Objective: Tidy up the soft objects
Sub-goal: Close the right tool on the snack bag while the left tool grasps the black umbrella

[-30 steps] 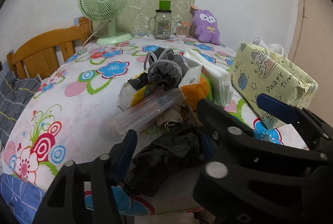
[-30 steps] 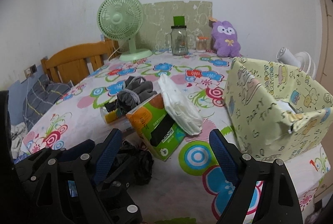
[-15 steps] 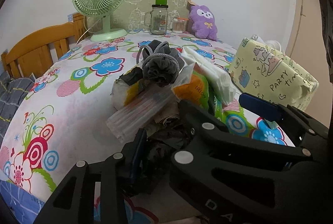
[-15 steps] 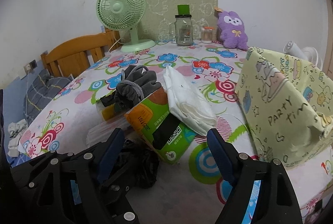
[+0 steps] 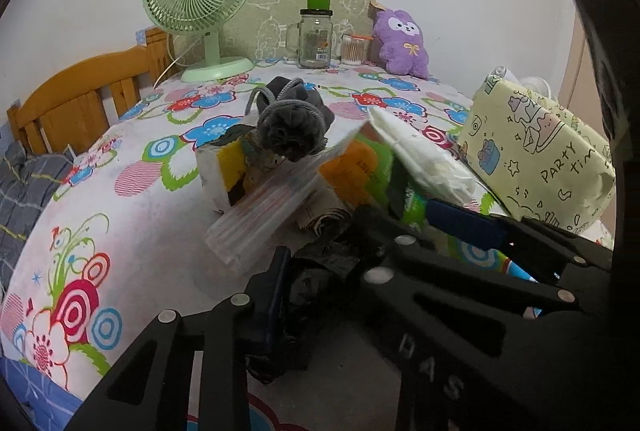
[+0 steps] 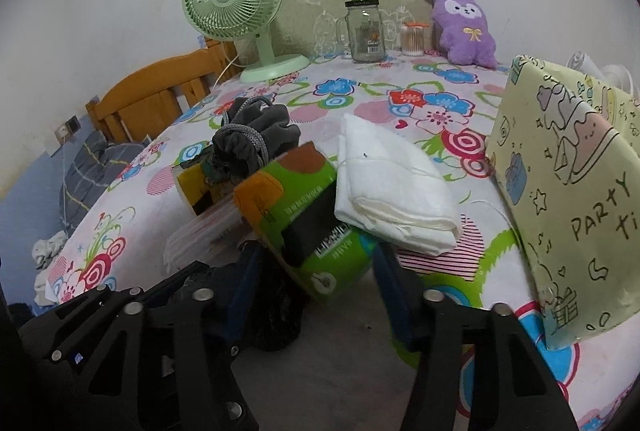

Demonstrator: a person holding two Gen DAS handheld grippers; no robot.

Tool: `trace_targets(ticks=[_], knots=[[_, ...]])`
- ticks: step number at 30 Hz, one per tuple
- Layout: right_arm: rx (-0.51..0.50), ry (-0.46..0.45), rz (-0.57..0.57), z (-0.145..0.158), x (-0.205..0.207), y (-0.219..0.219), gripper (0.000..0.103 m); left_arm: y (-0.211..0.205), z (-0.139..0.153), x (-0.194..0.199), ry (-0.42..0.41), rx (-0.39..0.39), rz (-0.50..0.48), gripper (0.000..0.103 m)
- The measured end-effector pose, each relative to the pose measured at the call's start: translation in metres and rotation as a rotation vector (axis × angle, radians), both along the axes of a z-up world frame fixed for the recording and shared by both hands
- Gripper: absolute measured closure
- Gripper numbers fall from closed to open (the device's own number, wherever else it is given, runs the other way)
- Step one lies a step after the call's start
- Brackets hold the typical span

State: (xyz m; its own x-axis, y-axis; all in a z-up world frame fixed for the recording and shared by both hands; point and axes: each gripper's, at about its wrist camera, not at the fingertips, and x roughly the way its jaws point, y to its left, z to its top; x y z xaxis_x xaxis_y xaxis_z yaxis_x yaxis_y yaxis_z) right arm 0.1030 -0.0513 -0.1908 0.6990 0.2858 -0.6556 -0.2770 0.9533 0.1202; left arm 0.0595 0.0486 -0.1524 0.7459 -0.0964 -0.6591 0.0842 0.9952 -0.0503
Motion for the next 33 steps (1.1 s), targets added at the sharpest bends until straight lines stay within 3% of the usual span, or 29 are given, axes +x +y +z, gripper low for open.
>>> trace_targets(ticks=[6, 10, 33], knots=[[-0.005, -0.002, 0.017, 0.001, 0.001, 0.002, 0.074, 0.0, 0.002, 0.001, -0.002, 0.005, -0.003, 0.072], [0.001, -0.005, 0.024, 0.003, 0.0, 0.001, 0.078, -0.002, 0.004, -0.001, -0.006, 0.01, -0.003, 0.075], [-0.001, -0.097, 0.029, 0.064, -0.01, -0.003, 0.079, -0.005, 0.061, -0.007, -0.099, -0.003, -0.001, 0.076]])
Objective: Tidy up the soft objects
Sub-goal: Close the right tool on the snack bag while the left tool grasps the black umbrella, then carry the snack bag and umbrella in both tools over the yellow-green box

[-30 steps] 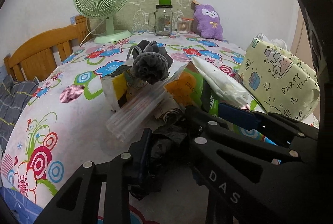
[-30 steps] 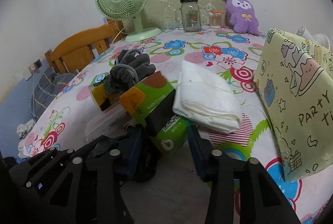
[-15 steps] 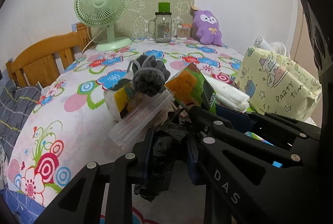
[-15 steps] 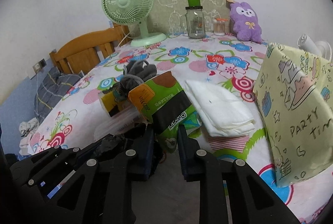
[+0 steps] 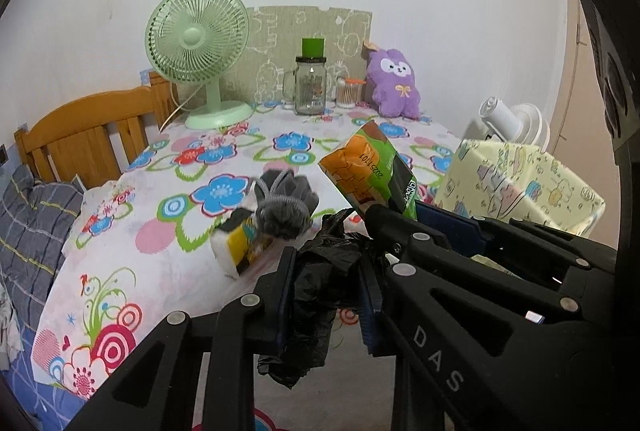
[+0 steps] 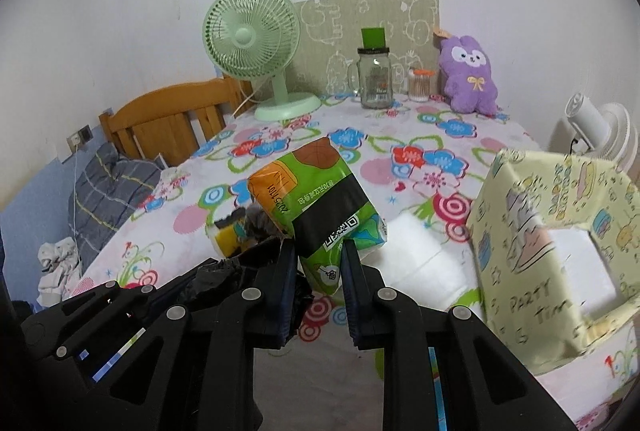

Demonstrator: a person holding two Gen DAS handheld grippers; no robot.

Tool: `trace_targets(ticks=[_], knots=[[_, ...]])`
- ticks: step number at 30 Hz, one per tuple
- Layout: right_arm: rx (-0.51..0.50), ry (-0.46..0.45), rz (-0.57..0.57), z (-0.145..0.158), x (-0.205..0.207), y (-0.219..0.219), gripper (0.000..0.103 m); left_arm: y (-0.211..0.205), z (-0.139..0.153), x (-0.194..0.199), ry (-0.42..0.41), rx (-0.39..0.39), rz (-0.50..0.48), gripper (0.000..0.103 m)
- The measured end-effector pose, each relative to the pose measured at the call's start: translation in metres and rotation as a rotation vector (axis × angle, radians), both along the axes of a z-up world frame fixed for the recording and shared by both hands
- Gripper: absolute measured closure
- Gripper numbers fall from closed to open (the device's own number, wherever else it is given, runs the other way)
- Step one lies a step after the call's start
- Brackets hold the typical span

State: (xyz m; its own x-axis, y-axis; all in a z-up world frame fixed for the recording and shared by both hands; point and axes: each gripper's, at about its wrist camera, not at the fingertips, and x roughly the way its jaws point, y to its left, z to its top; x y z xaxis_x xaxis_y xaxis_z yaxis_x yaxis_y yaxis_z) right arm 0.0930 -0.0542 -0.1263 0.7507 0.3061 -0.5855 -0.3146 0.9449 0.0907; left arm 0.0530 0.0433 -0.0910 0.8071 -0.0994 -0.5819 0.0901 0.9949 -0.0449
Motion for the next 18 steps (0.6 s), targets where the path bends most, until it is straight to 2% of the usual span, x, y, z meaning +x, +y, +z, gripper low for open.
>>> trace_targets(ticks=[18], knots=[[-0.008, -0.068, -0.036, 0.052, -0.001, -0.013, 0.079, -0.013, 0.048, 0.002, -0.07, 0.01, 0.01, 0.076]])
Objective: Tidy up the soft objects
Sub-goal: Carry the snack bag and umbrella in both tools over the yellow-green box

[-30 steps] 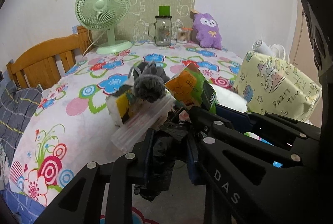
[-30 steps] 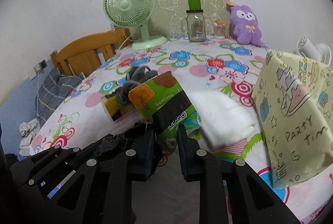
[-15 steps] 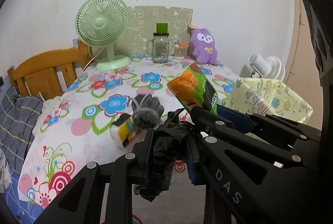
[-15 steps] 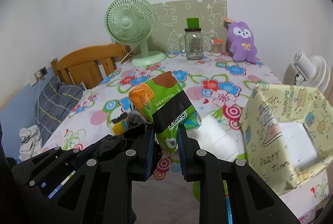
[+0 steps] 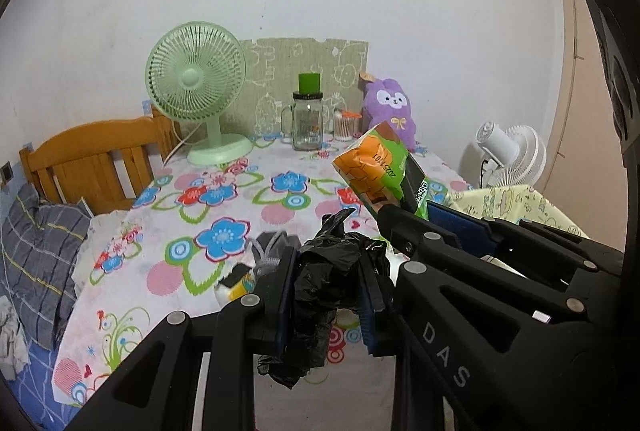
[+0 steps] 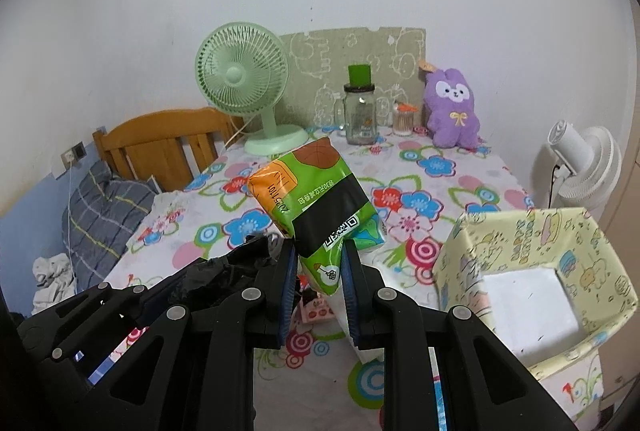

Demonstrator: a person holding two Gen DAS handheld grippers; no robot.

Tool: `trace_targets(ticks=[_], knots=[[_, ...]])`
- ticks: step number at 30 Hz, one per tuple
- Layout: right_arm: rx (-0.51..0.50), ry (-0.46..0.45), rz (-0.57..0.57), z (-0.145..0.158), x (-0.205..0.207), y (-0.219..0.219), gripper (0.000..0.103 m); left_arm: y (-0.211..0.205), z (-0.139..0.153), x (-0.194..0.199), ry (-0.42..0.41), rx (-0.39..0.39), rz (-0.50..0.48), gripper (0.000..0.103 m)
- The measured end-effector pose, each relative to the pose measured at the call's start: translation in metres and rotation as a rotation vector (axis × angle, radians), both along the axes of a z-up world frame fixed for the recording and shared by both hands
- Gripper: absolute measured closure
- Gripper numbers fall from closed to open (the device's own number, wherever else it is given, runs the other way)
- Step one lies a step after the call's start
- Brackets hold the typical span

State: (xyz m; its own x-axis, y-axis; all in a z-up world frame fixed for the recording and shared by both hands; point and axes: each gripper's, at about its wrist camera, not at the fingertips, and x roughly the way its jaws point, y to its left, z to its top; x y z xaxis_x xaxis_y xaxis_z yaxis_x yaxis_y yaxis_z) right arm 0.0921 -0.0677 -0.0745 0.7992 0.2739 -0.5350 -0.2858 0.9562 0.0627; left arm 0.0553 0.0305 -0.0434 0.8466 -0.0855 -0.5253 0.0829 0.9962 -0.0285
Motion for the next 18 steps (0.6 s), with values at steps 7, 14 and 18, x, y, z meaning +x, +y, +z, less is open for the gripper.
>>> trace_targets(ticks=[7, 14, 18], knots=[[0.012, -0.029, 0.003, 0.016, -0.001, -0.006, 0.079, -0.007, 0.013, 0.0, -0.023, 0.011, 0.007, 0.076], [0.019, -0.037, 0.016, 0.024, 0.003, -0.017, 0.079, -0.017, 0.019, 0.002, -0.032, -0.001, 0.007, 0.076], [0.017, -0.035, 0.01, 0.026, 0.005, -0.027, 0.079, -0.026, 0.019, 0.004, -0.028, -0.011, -0.01, 0.076]])
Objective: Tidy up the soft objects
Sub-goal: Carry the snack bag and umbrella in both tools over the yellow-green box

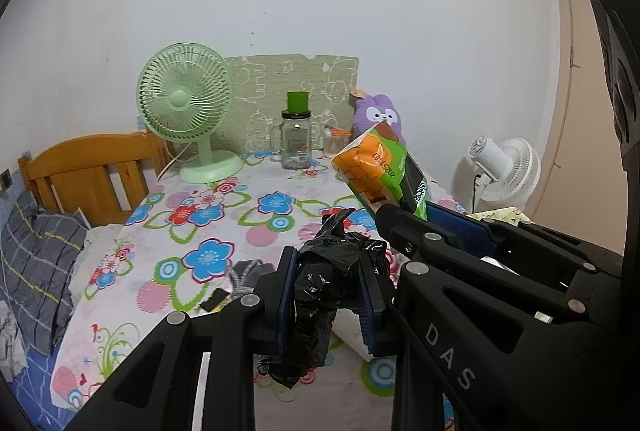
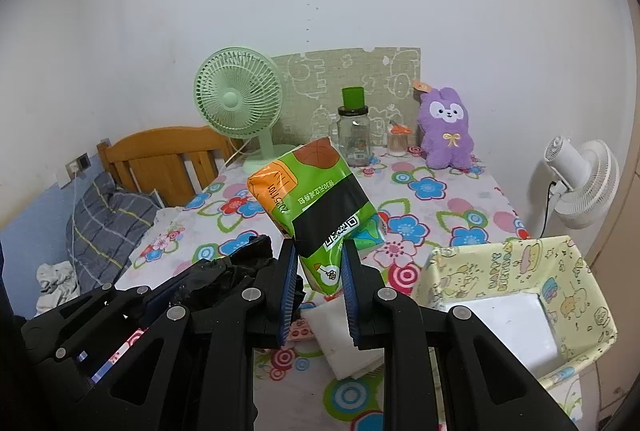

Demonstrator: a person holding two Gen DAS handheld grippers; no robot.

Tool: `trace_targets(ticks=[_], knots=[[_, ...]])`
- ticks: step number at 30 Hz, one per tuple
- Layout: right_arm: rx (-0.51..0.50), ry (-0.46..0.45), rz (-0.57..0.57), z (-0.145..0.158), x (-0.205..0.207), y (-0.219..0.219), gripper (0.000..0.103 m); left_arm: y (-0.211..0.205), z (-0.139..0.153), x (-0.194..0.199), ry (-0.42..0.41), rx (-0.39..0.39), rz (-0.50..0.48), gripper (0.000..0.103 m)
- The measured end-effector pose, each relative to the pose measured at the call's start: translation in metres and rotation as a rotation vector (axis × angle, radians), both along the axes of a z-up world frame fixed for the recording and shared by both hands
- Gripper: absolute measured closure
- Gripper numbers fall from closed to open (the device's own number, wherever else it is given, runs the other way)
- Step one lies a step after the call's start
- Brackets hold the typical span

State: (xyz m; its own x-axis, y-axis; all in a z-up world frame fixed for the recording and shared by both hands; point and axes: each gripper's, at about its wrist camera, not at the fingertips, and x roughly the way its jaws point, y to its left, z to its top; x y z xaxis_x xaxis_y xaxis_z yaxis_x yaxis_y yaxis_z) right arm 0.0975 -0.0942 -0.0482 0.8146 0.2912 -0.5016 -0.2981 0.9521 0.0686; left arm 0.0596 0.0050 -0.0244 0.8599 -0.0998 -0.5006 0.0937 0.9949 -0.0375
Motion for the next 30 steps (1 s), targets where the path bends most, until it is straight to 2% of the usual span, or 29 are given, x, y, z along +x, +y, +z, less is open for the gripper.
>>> trace_targets(ticks=[20, 30], knots=[[-0.014, -0.006, -0.103, 0.004, 0.005, -0.054, 0.079, -0.055, -0.002, 0.017, 0.001, -0.031, -0.111, 0.076], [-0.009, -0.007, -0.144, 0.002, 0.007, -0.084, 0.079, -0.084, -0.005, 0.026, 0.005, -0.023, -0.176, 0.076]])
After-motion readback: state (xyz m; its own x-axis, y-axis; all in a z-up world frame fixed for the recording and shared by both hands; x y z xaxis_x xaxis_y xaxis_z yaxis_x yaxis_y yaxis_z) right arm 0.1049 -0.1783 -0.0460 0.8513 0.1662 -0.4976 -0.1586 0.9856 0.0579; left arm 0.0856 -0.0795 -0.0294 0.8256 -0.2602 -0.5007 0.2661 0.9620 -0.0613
